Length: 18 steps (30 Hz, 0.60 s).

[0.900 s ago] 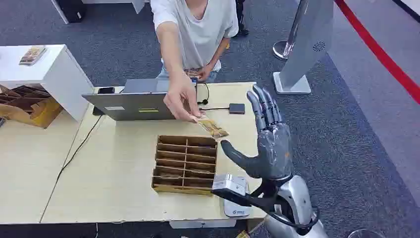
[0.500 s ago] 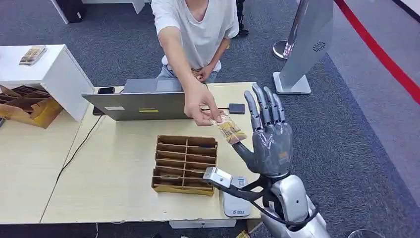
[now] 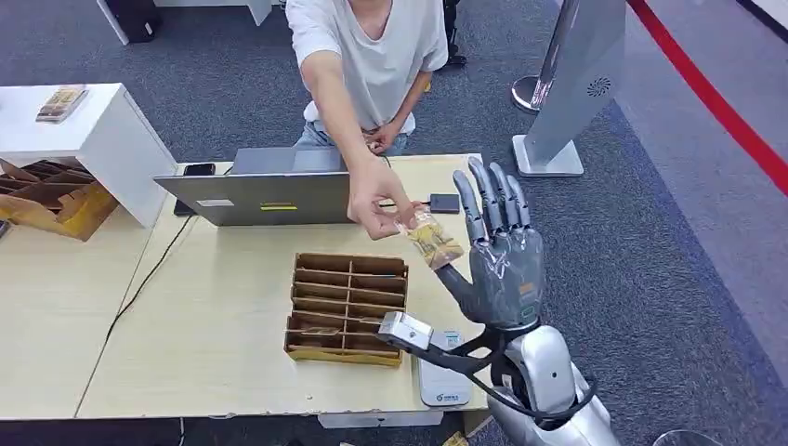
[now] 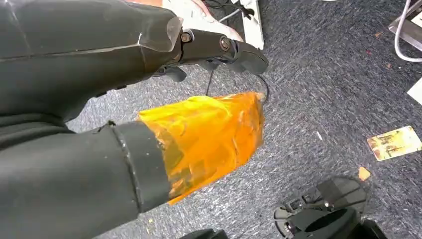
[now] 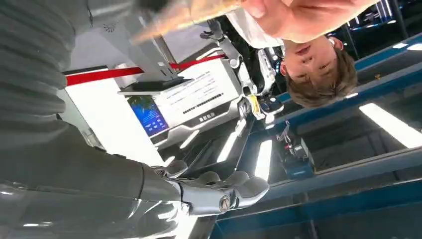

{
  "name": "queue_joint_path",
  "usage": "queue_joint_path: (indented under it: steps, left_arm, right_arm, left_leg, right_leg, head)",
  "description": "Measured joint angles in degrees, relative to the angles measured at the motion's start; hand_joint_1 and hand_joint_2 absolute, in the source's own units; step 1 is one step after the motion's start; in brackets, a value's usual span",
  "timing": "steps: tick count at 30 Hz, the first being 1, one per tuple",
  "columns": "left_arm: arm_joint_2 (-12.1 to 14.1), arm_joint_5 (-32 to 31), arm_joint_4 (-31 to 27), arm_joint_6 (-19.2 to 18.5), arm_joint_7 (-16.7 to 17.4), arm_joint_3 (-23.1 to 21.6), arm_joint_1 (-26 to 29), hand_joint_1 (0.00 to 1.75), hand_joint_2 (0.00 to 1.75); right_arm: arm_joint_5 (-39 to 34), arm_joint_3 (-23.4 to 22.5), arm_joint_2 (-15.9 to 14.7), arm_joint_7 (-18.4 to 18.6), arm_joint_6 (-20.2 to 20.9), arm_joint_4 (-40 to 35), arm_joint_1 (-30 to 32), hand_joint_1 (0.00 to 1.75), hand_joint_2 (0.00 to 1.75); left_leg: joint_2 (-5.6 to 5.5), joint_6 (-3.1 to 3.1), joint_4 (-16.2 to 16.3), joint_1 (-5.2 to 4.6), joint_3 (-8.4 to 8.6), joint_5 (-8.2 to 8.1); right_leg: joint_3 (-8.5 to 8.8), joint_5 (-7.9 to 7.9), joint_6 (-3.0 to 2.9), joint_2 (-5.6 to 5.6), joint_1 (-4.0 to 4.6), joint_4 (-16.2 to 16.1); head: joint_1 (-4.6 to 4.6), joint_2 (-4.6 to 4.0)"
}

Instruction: Pass the card to the sensor for recognition and then transmit it.

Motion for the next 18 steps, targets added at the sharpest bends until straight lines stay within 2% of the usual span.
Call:
queue_joint_path:
  steps: [18]
  left_arm:
    - [0.0, 0.0, 0.0, 0.1, 0.0, 0.0, 0.0, 0.00, 0.00]
  right_arm:
    - [-3.0, 0.6, 0.0, -0.6, -0.1, 0.5, -0.6, 1.75, 1.75]
  left_leg:
    - [0.00, 0.00, 0.0, 0.00, 0.00, 0.00]
  right_leg:
    - [0.00, 0.00, 0.00, 0.00, 0.00, 0.0]
  head:
    - [0.00, 0.00]
